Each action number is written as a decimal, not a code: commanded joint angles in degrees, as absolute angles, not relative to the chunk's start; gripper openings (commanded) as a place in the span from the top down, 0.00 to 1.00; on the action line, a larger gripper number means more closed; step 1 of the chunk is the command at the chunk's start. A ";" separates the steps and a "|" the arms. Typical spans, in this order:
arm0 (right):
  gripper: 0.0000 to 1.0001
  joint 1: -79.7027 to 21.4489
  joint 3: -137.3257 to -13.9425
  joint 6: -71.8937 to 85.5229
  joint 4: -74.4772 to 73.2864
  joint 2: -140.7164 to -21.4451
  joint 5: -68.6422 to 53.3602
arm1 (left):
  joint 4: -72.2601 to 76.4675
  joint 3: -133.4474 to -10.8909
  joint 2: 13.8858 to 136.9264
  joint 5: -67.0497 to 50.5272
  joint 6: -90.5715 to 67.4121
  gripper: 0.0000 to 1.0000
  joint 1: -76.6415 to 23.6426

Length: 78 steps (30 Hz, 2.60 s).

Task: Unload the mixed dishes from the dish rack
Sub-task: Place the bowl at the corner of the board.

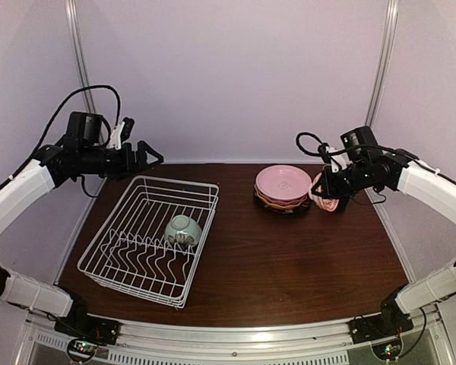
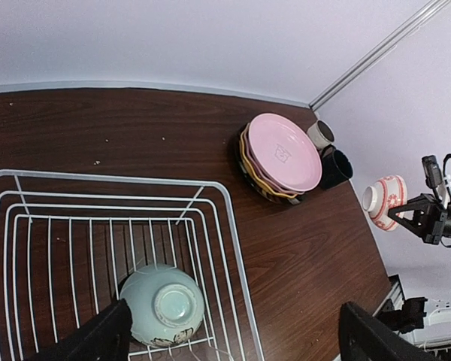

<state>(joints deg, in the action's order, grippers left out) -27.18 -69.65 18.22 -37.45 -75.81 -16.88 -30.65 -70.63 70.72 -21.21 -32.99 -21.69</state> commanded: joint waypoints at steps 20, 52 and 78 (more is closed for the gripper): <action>1.00 -14.28 -58.92 7.41 -48.19 -81.81 1.75 | -31.86 -68.61 74.41 -19.95 -24.66 0.02 -21.45; 0.62 -13.58 -64.64 5.79 -51.31 -95.78 7.97 | -21.07 -52.90 80.46 -26.00 -30.48 0.03 -21.49; 0.20 -33.42 -78.22 18.77 -39.96 -87.21 -11.56 | -17.97 -51.92 89.76 -32.89 -31.77 0.03 -17.93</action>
